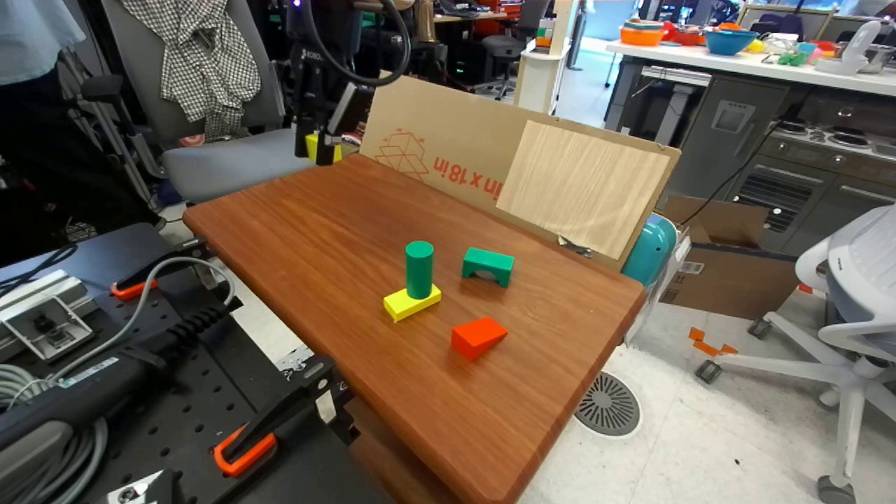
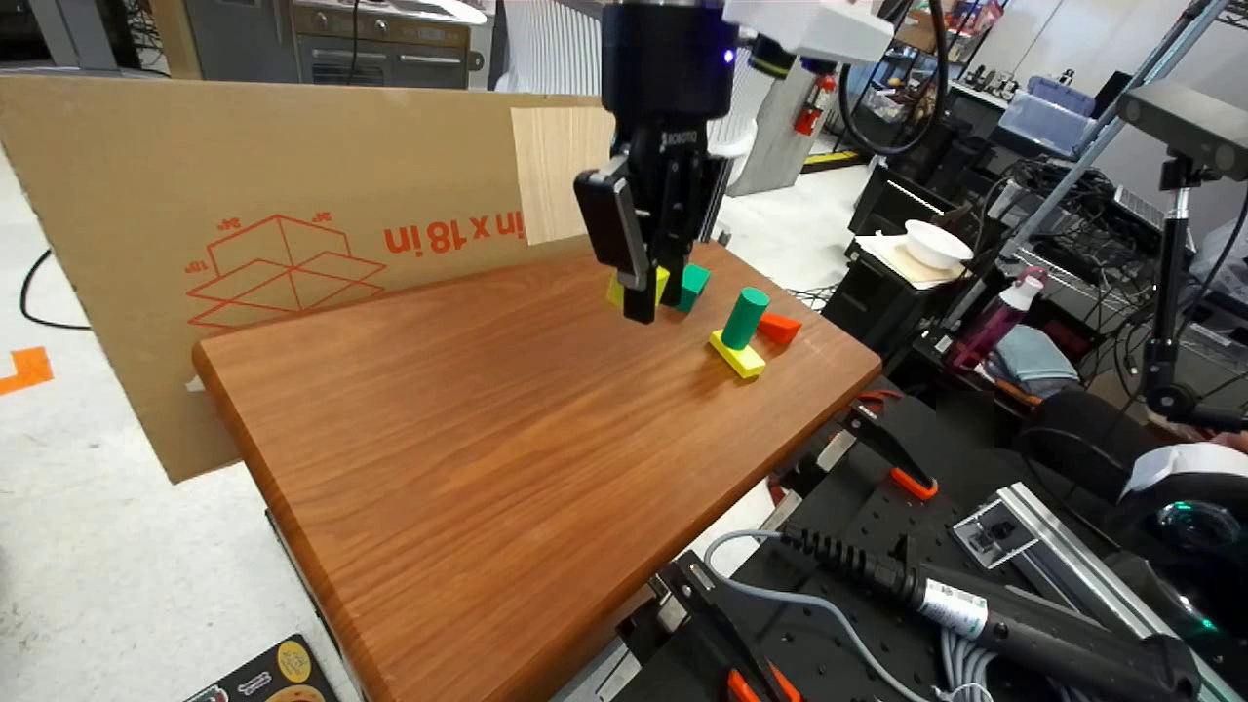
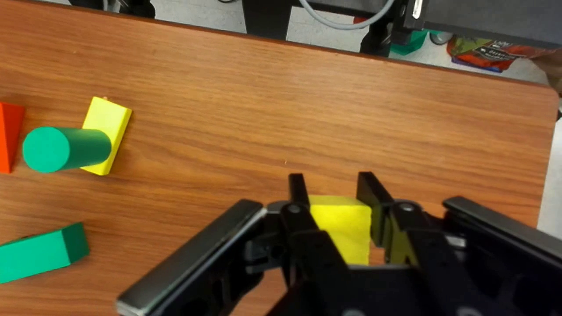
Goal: Pick up the yellow cube from on top of the green cylindrical block and put it on the table
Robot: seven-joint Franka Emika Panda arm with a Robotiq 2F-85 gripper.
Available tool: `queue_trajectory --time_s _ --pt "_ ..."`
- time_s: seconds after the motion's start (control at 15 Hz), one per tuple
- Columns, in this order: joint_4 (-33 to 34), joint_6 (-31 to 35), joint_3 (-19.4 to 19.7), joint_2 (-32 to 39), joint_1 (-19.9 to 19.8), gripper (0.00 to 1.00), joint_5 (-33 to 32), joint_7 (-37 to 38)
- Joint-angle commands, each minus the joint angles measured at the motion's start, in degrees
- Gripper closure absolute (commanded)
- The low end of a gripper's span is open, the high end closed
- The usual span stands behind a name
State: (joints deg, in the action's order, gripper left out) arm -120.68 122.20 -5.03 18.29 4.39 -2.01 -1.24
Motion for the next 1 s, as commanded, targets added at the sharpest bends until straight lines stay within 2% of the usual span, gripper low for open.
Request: queue_trajectory --time_s 0.0,0.4,0.93 --pt "-0.2 -0.6 0.2 2.1 0.9 0.92 -2.4 -1.6" --pt "0.2 0.2 1.1 7.2 2.5 0.92 -8.8 1.0" --pt "3.3 0.3 2.1 13.9 3.4 0.92 -12.3 1.7"
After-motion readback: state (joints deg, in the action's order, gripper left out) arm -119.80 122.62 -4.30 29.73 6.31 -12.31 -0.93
